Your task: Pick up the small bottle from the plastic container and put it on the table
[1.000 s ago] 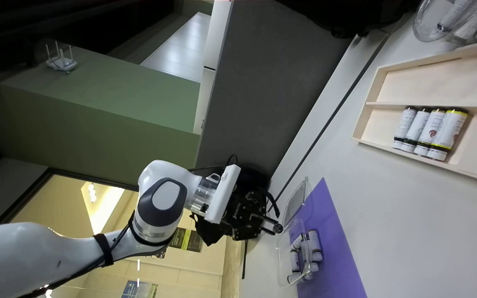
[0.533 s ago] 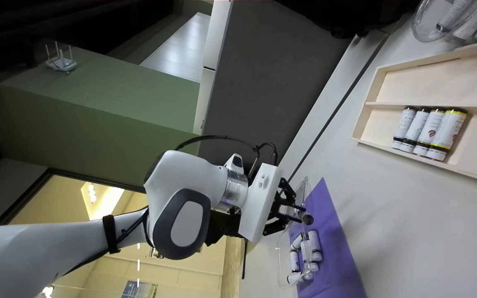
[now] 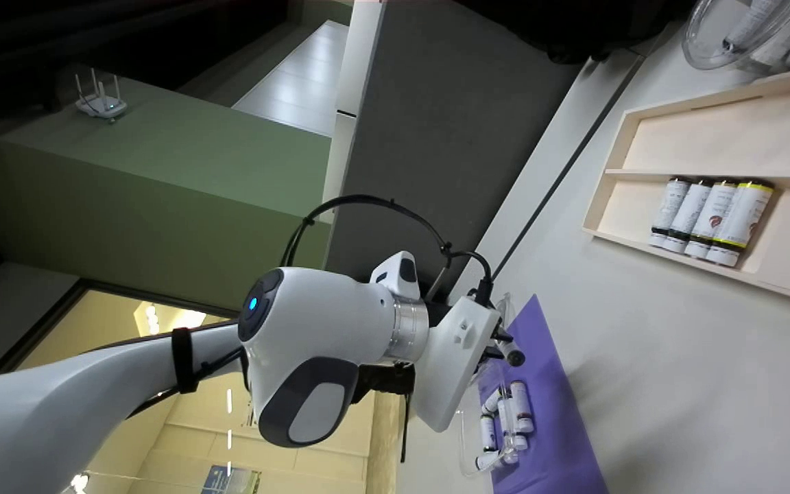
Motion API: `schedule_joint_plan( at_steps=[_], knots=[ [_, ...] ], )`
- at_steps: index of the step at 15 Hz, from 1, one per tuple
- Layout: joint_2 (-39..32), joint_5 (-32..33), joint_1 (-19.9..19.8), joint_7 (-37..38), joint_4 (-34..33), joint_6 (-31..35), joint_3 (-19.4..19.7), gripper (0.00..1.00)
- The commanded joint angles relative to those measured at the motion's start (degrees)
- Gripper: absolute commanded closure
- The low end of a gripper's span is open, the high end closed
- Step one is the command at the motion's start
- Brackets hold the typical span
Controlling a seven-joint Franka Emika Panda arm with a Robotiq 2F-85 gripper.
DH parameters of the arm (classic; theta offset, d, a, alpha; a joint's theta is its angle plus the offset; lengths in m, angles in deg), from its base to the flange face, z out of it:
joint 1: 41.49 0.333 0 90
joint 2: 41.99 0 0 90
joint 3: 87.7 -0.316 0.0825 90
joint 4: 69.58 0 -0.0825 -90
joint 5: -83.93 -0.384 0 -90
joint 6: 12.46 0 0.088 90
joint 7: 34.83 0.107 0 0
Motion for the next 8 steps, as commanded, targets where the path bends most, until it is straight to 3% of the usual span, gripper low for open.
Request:
schedule_joint_plan(
  at_steps=[1,3,4,8],
  knots=[
    [1.21,-1.26,-0.63,-1.07,1.99,-1.79,-0.21,0.94],
    [1.34,1.98,-0.21,-0.05,3.26,-3.07,0.69,0.94],
    [-0.02,0.51,-0.04,-0.26,1.59,-1.8,0.2,0.75],
    [-0.03,1.45,-0.04,-0.26,2.4,-2.5,0.44,0.75]
  ],
)
